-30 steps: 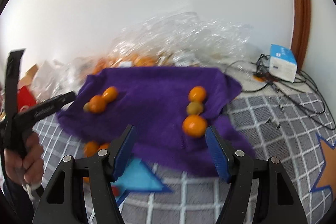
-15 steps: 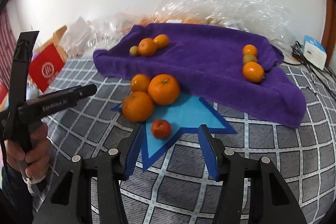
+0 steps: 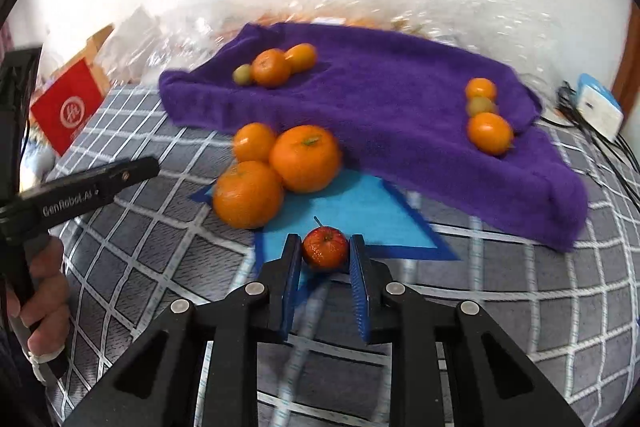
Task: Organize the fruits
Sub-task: 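Grasp the small red fruit with the right tool while the left tool grasps a large orange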
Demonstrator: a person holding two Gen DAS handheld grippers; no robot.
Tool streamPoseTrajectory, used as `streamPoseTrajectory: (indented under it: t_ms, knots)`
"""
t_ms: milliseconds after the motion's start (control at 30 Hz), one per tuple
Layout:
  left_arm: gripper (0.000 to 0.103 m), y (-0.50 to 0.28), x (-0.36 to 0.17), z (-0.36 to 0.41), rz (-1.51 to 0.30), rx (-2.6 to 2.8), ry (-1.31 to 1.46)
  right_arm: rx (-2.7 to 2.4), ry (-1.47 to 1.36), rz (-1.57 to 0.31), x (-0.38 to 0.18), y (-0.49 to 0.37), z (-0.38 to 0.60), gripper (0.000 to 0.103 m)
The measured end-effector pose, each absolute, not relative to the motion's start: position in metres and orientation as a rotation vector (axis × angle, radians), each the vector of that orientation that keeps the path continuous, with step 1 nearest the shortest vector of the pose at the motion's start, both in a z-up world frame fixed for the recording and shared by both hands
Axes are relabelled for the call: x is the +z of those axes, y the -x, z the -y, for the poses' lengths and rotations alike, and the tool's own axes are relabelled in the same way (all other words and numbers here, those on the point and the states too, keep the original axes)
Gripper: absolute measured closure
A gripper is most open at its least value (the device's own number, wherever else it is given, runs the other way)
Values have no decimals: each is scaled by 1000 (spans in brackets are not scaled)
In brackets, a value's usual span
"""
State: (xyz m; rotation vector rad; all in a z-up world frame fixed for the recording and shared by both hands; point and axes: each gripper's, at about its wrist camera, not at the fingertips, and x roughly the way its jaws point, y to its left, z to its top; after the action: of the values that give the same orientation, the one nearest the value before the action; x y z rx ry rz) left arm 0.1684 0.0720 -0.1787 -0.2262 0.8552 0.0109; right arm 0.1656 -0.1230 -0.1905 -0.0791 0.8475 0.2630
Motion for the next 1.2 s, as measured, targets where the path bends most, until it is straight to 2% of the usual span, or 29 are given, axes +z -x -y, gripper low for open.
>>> streamPoseTrajectory:
  t_ms: [200,433,533,767,833,1100,1200]
  knots:
    - [60,-168,-179,-80,-849,-16,281,128,45,-793,-174,-158,174,79]
    - [60,-161,-174,-72,-823,-86,282,85,-48,-815,-188,-161,214,79]
    - [59,-156,-166,-55,-790,-167,254,89,-57,-807,-188,-158,219,79]
    - [57,-155,-166,12,-858,-296,125,81,-84,-805,-189,-158,226,79]
    - [52,-157,-168,25,-869,-308,104,81,-69,-800,-189,-157,224,79]
    - [51,-184,-175,39,-930,-232,130,86,-79,-802,-190,-156,226,79]
    - [51,-183,-179,40,-900,-227,128,90,-76,-802,-190,-156,226,79]
